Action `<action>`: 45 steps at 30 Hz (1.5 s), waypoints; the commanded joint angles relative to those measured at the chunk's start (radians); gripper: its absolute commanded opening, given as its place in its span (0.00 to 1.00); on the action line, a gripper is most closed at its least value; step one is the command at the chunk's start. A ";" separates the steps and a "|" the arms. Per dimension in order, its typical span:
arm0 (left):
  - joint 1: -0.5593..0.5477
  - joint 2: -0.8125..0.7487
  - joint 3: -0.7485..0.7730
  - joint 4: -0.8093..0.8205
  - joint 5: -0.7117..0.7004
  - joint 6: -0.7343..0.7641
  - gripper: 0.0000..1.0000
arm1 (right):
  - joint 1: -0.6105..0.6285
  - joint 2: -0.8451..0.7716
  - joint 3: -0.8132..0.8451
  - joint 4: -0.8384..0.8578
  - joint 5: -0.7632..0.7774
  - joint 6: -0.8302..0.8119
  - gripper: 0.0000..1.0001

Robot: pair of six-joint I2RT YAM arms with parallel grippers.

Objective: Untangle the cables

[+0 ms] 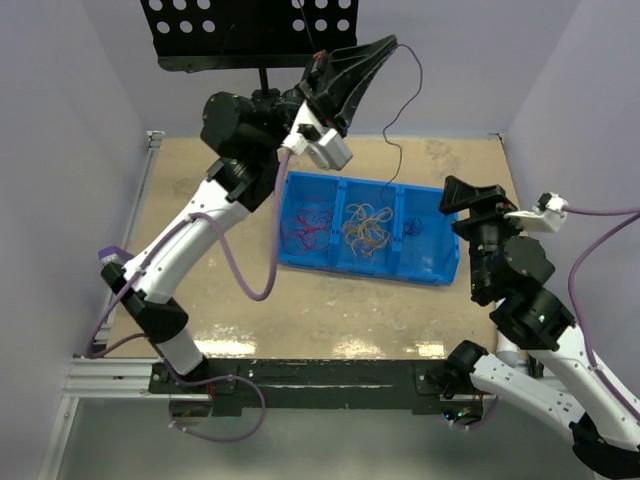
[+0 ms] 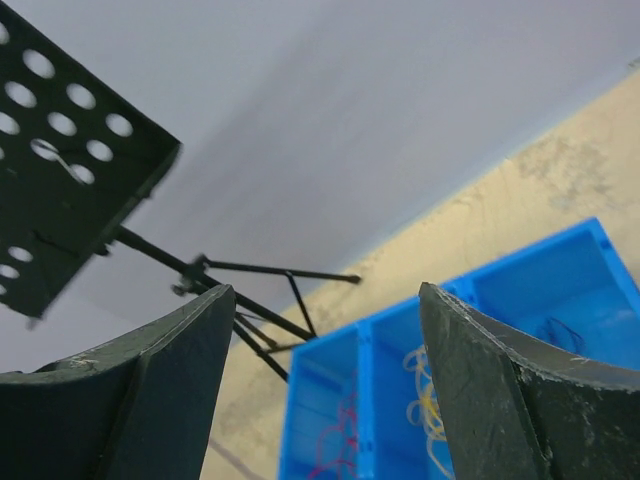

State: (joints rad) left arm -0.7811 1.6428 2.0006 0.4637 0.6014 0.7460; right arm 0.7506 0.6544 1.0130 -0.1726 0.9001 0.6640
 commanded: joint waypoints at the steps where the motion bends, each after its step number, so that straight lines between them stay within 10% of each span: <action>1: -0.040 0.121 0.189 0.101 0.001 0.093 0.00 | 0.000 -0.004 -0.037 -0.091 0.056 0.059 0.78; 18: -0.095 0.460 0.432 0.443 0.093 0.366 0.00 | 0.000 -0.101 -0.106 -0.123 0.142 0.117 0.76; 38: -0.098 0.241 0.178 0.403 -0.043 0.412 0.00 | 0.000 -0.105 -0.297 0.110 -0.452 -0.069 0.86; 45: -0.098 0.186 0.115 0.398 -0.064 0.418 0.00 | 0.000 0.013 -0.269 0.202 -0.486 -0.084 0.56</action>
State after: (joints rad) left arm -0.8776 1.8885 2.1422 0.8452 0.5636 1.1461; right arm 0.7506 0.6121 0.7151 -0.0631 0.4587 0.5983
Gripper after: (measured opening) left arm 0.018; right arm 0.710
